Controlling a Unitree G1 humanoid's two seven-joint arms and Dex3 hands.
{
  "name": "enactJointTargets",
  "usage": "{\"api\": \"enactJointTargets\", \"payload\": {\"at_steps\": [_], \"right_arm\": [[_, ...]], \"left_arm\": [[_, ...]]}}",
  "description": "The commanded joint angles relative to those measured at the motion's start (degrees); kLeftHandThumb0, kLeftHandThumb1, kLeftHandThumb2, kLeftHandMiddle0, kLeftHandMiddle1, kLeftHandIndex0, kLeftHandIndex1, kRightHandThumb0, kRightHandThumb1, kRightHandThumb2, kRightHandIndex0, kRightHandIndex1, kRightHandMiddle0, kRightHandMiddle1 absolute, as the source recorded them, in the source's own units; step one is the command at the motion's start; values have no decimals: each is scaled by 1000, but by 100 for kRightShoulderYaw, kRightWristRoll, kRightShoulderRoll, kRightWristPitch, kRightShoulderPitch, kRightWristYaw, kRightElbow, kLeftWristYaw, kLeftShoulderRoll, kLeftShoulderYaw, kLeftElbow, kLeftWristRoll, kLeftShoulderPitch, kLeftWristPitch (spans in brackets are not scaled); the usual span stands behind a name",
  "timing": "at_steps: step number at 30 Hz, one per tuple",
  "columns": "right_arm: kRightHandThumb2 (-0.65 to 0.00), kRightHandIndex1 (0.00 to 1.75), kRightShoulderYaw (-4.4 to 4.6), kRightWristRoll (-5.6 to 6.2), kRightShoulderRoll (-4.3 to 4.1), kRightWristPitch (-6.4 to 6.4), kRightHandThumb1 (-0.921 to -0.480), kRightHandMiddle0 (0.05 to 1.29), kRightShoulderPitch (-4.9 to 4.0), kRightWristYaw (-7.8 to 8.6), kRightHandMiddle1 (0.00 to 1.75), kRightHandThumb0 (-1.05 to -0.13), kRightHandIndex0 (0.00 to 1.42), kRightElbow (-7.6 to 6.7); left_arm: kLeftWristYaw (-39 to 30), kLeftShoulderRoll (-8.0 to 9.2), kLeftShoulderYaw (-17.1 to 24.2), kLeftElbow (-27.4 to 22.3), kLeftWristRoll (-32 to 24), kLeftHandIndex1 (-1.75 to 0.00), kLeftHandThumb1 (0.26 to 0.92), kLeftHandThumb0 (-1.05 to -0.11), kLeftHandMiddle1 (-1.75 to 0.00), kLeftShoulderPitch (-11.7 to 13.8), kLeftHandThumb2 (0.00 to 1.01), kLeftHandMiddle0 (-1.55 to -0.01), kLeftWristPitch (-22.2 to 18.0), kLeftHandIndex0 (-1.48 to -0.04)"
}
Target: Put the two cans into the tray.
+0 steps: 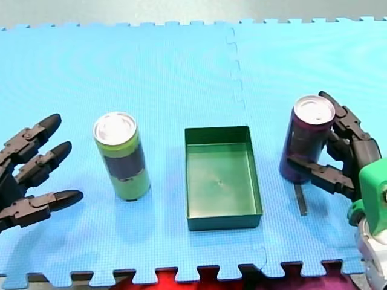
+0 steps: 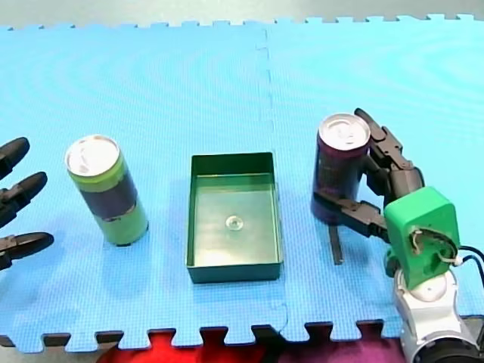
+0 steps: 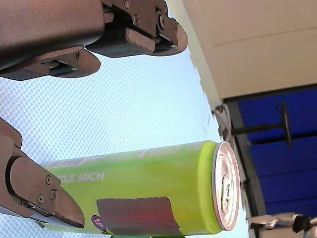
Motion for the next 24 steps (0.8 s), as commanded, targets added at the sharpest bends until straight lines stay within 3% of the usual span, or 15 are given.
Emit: {"api": "enactJointTargets", "payload": {"at_steps": [1,6,20,22,23,24], "right_arm": [[-3,3,28,-38,-12,-16,-654,413,-47,-49,0,-893,495,9],[-4,1,71,-90,11,27,-661,408,-92,-120,0,-908,493,25],[-4,1,91,-85,36,96,-674,403,-186,-137,0,-922,491,97],[-1,20,71,-50,49,103,-671,448,-199,-117,21,-915,533,105],[-1,45,14,18,89,80,-647,528,-205,-145,45,-848,624,98],[-6,88,-48,79,137,41,-685,857,-207,-221,75,-539,982,87]], "left_arm": [[21,19,-1,-12,15,-1,653,-1038,-2,-1,0,-362,-29,-306],[56,3,-6,-59,23,-1,653,-1037,-3,35,0,-366,-43,-308],[110,5,-4,-144,13,-2,657,-1041,-3,109,1,-373,-48,-315],[106,3,-1,-154,6,-1,657,-1040,-2,116,1,-372,-45,-315],[105,1,0,-159,4,-1,657,-1040,-2,119,1,-372,-44,-315],[106,-2,0,-164,2,-1,658,-1041,-2,121,1,-371,-43,-315]]}}
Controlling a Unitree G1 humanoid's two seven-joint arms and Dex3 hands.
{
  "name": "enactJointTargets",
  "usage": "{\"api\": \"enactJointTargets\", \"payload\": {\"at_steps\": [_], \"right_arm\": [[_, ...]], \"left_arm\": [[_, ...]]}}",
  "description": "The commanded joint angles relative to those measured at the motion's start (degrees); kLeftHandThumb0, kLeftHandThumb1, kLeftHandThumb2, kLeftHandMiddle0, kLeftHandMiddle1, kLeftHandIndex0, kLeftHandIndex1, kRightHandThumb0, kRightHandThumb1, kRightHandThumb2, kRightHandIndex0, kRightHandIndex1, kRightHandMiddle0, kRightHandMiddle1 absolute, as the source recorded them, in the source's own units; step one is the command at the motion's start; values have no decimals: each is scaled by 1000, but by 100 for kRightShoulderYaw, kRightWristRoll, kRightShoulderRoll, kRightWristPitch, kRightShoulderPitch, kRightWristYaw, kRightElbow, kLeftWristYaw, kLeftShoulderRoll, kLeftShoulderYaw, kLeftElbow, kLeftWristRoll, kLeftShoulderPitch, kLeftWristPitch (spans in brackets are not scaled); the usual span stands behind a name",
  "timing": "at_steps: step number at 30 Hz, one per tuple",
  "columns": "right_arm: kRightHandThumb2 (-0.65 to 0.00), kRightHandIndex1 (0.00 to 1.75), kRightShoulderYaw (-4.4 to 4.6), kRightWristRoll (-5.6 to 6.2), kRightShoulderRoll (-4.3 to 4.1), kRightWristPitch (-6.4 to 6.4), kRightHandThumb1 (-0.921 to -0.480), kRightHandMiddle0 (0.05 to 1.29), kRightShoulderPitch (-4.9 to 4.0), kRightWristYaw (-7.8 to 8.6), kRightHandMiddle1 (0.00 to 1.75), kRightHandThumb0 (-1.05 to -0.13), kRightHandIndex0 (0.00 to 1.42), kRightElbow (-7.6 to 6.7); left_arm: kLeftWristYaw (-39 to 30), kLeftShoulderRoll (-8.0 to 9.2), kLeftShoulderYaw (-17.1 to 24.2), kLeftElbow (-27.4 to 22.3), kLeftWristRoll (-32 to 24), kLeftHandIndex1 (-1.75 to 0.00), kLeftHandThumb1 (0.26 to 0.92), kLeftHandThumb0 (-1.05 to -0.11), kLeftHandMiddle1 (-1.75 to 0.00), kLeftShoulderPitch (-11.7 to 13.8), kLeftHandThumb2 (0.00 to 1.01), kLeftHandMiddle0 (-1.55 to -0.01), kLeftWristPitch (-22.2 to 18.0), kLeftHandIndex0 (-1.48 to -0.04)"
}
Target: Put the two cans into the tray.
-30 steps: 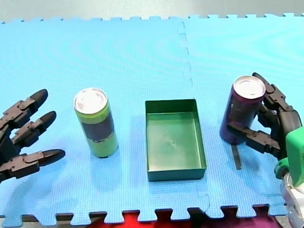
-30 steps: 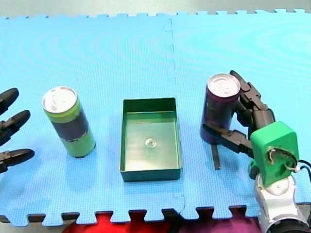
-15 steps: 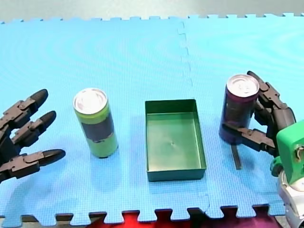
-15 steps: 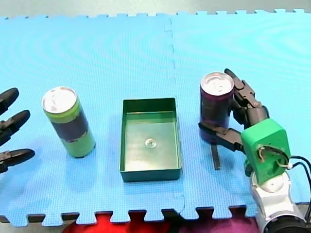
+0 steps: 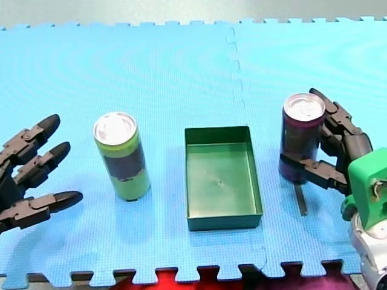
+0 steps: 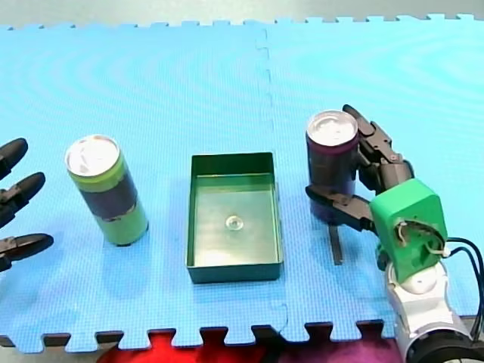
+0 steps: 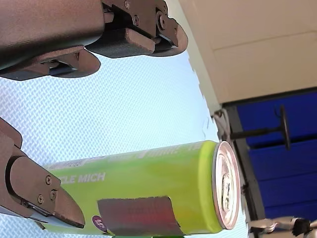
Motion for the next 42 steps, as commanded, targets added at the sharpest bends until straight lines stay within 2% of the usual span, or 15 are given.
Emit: {"api": "enactJointTargets", "payload": {"at_steps": [1,2,4,8,11,20,27,32,33,34,36,37,39,40,42], "right_arm": [[-5,82,-137,108,97,-103,-705,1017,-36,-248,62,-418,1150,-17],[-6,87,-182,107,141,-182,-723,1144,-33,-460,61,-336,1286,-31],[-4,71,-212,78,180,-320,-734,1227,-27,-701,41,-291,1373,-36],[-1,39,-195,18,174,-552,-737,1237,-27,-805,15,-285,1380,26],[0,31,-192,-14,159,-639,-735,1236,-42,-840,10,-289,1380,73],[0,13,-250,-1,142,-776,-725,1233,-72,-812,2,-298,1381,171],[0,7,-350,167,166,-859,-721,1233,-73,-551,1,-298,1381,212],[0,3,-377,189,179,-855,-720,1228,-79,-499,0,-297,1378,182],[0,2,-402,236,199,-829,-720,1227,-84,-455,0,-298,1377,160],[0,1,-464,362,242,-762,-721,1226,-96,-337,0,-299,1376,125],[-1,0,-684,833,386,-468,-723,1224,-136,90,0,-305,1373,-12],[-1,0,-801,1103,464,-258,-723,1224,-158,310,0,-307,1371,-122],[-2,0,-922,1450,571,107,-726,1223,-171,535,0,-310,1366,-410],[-3,0,-930,1534,606,251,-728,1221,-159,566,0,-311,1363,-595],[-3,0,-887,1571,641,447,-730,1210,-114,552,0,-310,1356,-938]], "left_arm": [[4,15,8,-26,-10,-1,658,-1041,-2,13,1,-371,0,-315],[7,13,9,-27,-11,0,658,-1042,-2,14,1,-372,-1,-314],[8,12,11,-27,-13,0,660,-1044,-1,17,1,-372,-4,-313],[-1,16,13,-27,-17,0,663,-1048,-1,21,2,-371,-6,-311],[-5,20,17,-24,-22,0,665,-1048,0,16,2,-370,-4,-310],[21,26,27,-58,-13,-2,674,-1048,-1,43,5,-372,-27,-313],[83,36,29,-39,18,-3,678,-1048,-3,40,5,-376,-60,-318],[110,51,22,-45,43,-3,683,-1048,-4,44,6,-379,-65,-319],[112,53,21,-42,48,-3,684,-1048,-4,43,6,-379,-66,-320],[111,56,21,-37,51,-3,684,-1048,-4,40,6,-379,-66,-320],[107,59,20,-19,53,-3,685,-1048,-4,31,6,-379,-68,-320],[104,60,20,-6,54,-3,685,-1048,-4,23,6,-379,-69,-320],[102,62,17,12,58,-3,686,-1048,-4,11,6,-379,-69,-321],[104,64,14,18,63,-3,686,-1048,-4,7,6,-379,-69,-321],[112,72,7,24,78,-3,687,-1048,-4,-1,5,-380,-69,-322]]}}
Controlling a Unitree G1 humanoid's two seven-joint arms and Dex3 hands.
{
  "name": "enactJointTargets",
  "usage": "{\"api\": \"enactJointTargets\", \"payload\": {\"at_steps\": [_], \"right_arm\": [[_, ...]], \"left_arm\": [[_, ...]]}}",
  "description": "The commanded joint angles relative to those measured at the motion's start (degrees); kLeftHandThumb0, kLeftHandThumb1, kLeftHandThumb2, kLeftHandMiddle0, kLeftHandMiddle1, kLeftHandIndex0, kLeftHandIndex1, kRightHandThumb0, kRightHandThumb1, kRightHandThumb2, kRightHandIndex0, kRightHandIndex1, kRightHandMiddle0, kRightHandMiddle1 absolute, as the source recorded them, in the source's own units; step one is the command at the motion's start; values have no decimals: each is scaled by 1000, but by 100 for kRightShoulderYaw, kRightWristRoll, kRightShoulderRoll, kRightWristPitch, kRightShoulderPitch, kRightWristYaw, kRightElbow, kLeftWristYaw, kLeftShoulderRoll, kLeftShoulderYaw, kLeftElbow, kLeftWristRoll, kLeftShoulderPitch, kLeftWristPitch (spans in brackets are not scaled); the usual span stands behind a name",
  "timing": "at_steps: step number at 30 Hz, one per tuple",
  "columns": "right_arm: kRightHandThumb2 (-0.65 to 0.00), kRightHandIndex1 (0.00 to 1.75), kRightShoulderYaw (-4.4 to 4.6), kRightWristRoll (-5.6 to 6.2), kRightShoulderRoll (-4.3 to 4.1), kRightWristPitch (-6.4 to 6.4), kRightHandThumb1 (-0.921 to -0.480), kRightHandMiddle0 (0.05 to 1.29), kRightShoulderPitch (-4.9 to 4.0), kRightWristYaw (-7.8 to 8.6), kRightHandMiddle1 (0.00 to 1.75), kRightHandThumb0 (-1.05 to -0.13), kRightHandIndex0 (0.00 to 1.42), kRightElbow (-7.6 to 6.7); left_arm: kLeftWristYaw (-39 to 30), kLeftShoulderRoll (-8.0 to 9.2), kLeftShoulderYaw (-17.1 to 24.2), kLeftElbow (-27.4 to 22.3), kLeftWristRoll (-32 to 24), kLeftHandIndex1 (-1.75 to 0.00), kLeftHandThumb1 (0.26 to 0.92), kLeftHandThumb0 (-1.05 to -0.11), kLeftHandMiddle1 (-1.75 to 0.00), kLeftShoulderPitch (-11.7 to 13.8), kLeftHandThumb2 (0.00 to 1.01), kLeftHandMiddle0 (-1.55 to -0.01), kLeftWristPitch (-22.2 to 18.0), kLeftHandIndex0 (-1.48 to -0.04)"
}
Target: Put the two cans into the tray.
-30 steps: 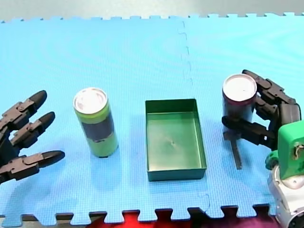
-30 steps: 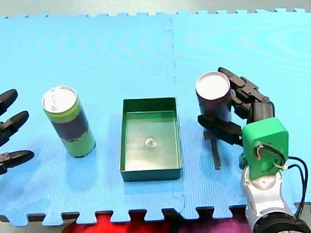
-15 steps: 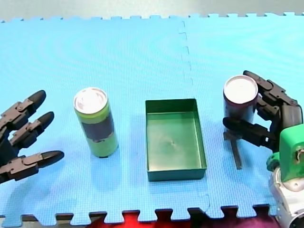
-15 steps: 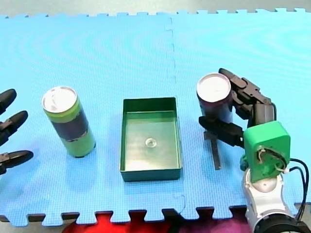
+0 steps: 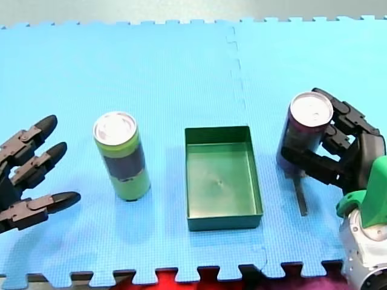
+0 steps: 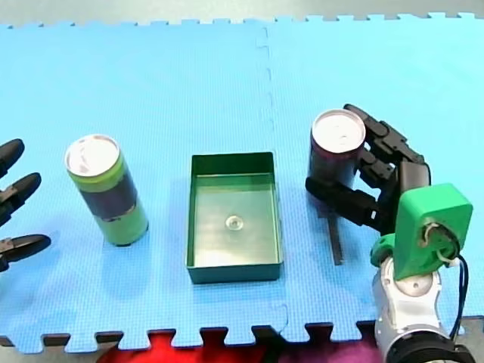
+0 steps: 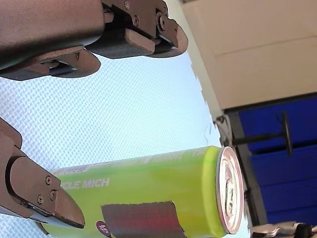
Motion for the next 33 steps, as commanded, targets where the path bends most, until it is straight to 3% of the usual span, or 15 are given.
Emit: {"api": "enactJointTargets", "payload": {"at_steps": [1,3,5,9,12,17,22,25,28,33], "right_arm": [[-3,0,-86,281,101,315,-731,1207,-62,84,0,-309,1354,-743],[-3,0,-37,214,111,389,-733,1203,-39,21,0,-308,1351,-953],[-3,0,9,126,103,382,-734,1201,-21,-25,0,-308,1348,-1107],[-2,0,97,-40,67,239,-736,1197,18,-18,0,-314,1341,-1295],[-2,0,156,-168,68,245,-737,1197,75,-79,0,-318,1340,-1442],[-1,0,275,-335,121,492,-739,1195,144,-260,0,-326,1338,-1825],[0,0,370,-394,142,756,-738,1195,225,-333,0,-334,1334,-2164],[0,0,447,-513,165,946,-737,1195,286,-467,0,-338,1332,-2400],[0,0,490,-606,157,1054,-735,1195,275,-575,0,-342,1331,-2468],[0,0,529,-634,157,1132,-734,1198,171,-601,1,-345,1331,-2447]], "left_arm": [[22,65,-9,39,50,-3,688,-1048,-4,-42,5,-380,-28,-322],[41,70,-23,24,75,-3,688,-1048,-3,-44,5,-380,-22,-322],[61,71,-35,5,97,-3,690,-1048,-3,-42,5,-380,-19,-323],[111,52,-53,-56,146,-4,694,-1048,-3,-21,6,-381,-29,-326],[144,38,-64,-105,169,-4,696,-1048,-3,-6,7,-380,-23,-327],[193,20,-94,-186,189,-4,701,-1048,-3,16,7,-381,2,-328],[250,6,-133,-267,211,-4,703,-1048,-3,53,6,-382,16,-331],[278,-2,-154,-274,223,-4,705,-1048,-3,63,7,-381,6,-331],[295,-11,-170,-268,230,-3,708,-1048,-2,65,7,-381,-15,-331],[306,-30,-192,-248,244,-2,711,-1048,-1,51,7,-379,-24,-330]]}}
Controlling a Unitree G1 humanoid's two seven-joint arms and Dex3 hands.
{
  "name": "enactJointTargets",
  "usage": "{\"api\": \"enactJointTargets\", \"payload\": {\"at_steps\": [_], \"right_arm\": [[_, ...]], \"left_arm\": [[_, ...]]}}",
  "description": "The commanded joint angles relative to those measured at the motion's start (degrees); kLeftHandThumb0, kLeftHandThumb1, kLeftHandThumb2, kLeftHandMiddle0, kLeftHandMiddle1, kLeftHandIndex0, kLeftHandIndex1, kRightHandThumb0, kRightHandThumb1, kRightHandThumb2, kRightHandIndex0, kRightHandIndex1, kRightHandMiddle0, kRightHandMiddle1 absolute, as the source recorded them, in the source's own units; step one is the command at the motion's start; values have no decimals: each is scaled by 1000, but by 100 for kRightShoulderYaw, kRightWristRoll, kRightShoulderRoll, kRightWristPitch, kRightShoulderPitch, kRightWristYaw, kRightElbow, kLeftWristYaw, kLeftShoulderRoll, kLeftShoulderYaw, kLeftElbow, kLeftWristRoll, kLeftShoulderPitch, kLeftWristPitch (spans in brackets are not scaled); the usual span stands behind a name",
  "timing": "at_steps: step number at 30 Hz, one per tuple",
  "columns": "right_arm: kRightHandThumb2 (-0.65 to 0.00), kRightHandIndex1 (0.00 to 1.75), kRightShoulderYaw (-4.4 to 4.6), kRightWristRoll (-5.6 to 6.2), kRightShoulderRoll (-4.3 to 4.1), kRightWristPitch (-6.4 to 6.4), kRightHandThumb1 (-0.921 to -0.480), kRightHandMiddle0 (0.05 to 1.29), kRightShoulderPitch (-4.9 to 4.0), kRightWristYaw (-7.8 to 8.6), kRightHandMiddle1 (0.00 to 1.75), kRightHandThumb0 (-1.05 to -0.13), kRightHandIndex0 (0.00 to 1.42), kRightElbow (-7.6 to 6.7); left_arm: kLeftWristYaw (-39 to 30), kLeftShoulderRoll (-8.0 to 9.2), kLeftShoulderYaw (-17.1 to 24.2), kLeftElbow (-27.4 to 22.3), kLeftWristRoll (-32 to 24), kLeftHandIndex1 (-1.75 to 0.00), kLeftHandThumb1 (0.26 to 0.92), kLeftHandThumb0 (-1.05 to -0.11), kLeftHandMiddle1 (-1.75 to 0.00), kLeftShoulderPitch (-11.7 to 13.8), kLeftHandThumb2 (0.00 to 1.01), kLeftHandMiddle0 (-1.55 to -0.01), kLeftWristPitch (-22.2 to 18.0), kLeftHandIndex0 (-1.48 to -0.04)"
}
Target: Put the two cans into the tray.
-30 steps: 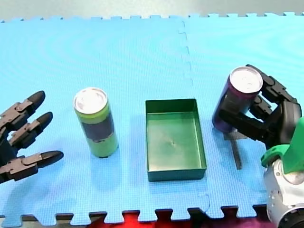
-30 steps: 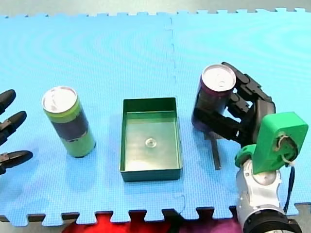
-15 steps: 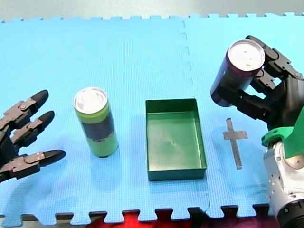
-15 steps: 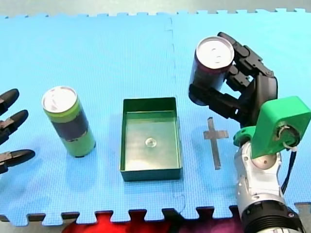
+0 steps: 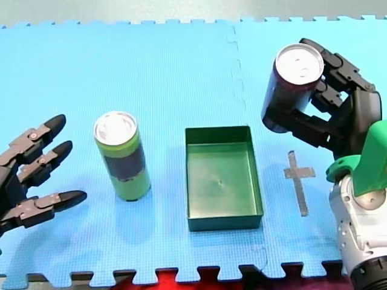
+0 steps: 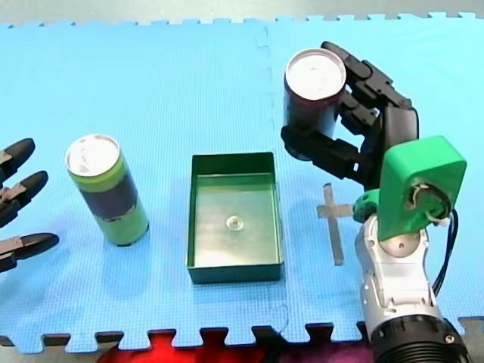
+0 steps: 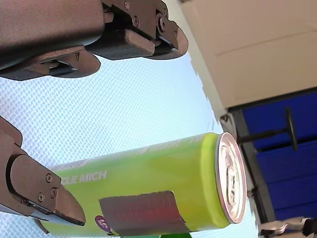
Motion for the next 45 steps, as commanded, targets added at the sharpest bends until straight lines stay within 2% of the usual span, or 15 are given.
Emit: {"api": "enactJointTargets", "payload": {"at_steps": [1,4,7,13,16,19,23,28,37,39,41,45], "right_arm": [[0,1,40,-14,10,35,-734,1198,-119,-42,1,-345,1332,-64],[0,1,139,-138,66,121,-735,1198,-165,-141,1,-346,1334,-140],[0,3,212,-223,71,142,-735,1200,-197,-181,1,-347,1337,-128],[0,4,278,-264,97,102,-735,1204,-187,-169,2,-346,1344,-30],[0,5,312,-302,112,176,-735,1205,-180,-210,2,-348,1348,-55],[0,6,348,-315,154,268,-735,1207,-213,-248,2,-352,1352,-56],[0,5,371,-306,228,258,-735,1207,-289,-274,1,-360,1356,80],[0,3,425,-347,304,214,-736,1202,-319,-308,0,-369,1354,174],[0,0,481,-406,376,121,-736,1193,-441,-370,0,-380,1346,487],[0,0,524,-467,417,185,-736,1188,-474,-430,0,-385,1343,505],[0,0,570,-549,458,302,-736,1185,-512,-516,0,-389,1340,493],[0,0,643,-643,548,474,-735,1177,-575,-664,0,-400,1335,514]], "left_arm": [[19,-1,-7,10,0,-2,711,-1048,-1,-8,6,-378,-20,-329],[24,-19,-18,11,1,-1,709,-1048,0,-15,4,-376,-10,-328],[23,-37,-24,-19,-12,0,707,-1048,0,-4,3,-374,10,-327],[38,-51,-25,-101,-24,0,704,-1048,0,33,1,-370,65,-328],[44,-51,-24,-120,-22,-1,703,-1048,0,45,0,-369,81,-328],[47,-50,-27,-132,-15,-1,703,-1048,0,54,0,-368,82,-328],[43,-44,-25,-116,-11,0,704,-1048,0,60,1,-368,62,-328],[33,-45,-15,-110,-22,0,705,-1048,0,80,1,-368,32,-327],[65,-31,-6,-107,-1,-1,708,-1048,-2,112,2,-371,-34,-329],[76,-28,-5,-110,2,-2,710,-1048,-2,122,2,-372,-45,-331],[82,-26,-5,-112,3,-2,711,-1048,-3,131,3,-373,-58,-332],[86,-16,-2,-116,2,-2,713,-1048,-4,148,3,-376,-72,-333]]}}
